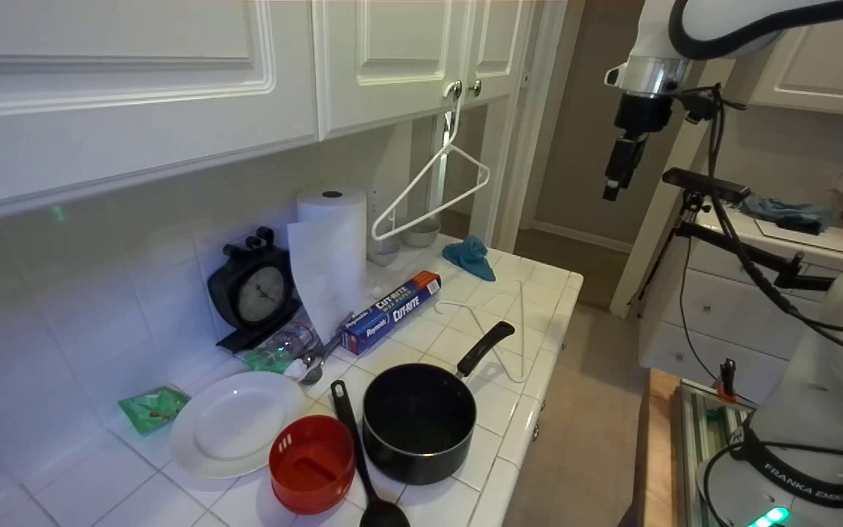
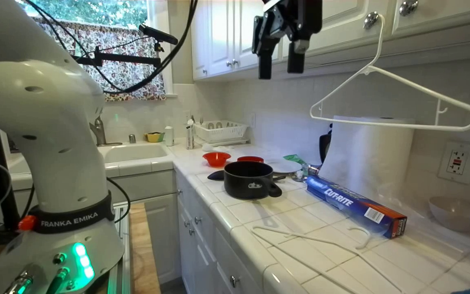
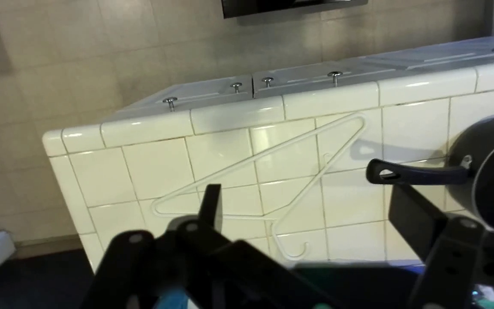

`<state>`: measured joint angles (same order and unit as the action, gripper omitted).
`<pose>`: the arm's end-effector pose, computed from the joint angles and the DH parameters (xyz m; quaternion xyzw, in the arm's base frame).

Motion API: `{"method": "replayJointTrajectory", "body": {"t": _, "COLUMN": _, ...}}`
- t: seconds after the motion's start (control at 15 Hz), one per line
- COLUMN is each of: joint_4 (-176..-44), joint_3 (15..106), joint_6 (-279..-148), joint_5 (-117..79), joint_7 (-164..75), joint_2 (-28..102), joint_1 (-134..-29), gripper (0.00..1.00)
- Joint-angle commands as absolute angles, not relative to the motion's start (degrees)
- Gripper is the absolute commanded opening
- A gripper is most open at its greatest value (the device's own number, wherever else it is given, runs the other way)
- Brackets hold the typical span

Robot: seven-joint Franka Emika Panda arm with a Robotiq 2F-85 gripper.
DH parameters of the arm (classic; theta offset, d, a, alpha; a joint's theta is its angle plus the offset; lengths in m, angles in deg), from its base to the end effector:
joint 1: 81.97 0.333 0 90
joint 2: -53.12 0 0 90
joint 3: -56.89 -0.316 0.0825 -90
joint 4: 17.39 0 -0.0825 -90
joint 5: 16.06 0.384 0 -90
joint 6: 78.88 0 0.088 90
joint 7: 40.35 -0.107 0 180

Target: Pick up the hanger from the counter and hang it on the hanger on the cabinet.

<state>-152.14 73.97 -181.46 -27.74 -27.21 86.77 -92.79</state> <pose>0.3240 -0.2079 0.5325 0.9964 -0.0832 -0.0017 0.0183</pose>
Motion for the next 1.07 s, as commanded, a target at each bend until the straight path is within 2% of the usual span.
{"method": "replayJointTrajectory", "body": {"t": 0.0, "joint_4": -146.7, "joint_3": 77.2, "joint_6": -185.3, "joint_5": -26.0, "joint_7": -31.3, "joint_2": 73.7, "joint_1": -95.5, "gripper": 1.00}}
{"method": "replayJointTrajectory", "body": {"t": 0.4, "joint_4": -140.3, "joint_3": 78.6, "joint_6": -188.9, "joint_5": -14.7, "joint_7": -34.2, "joint_2": 59.3, "joint_1": -96.3, "gripper": 1.00}}
{"method": "replayJointTrajectory", "body": {"t": 1.0, "joint_4": -138.1, "joint_3": 74.6, "joint_6": -204.2, "joint_5": -13.7, "joint_7": -43.0, "joint_2": 50.8, "joint_1": -96.5, "gripper": 1.00}}
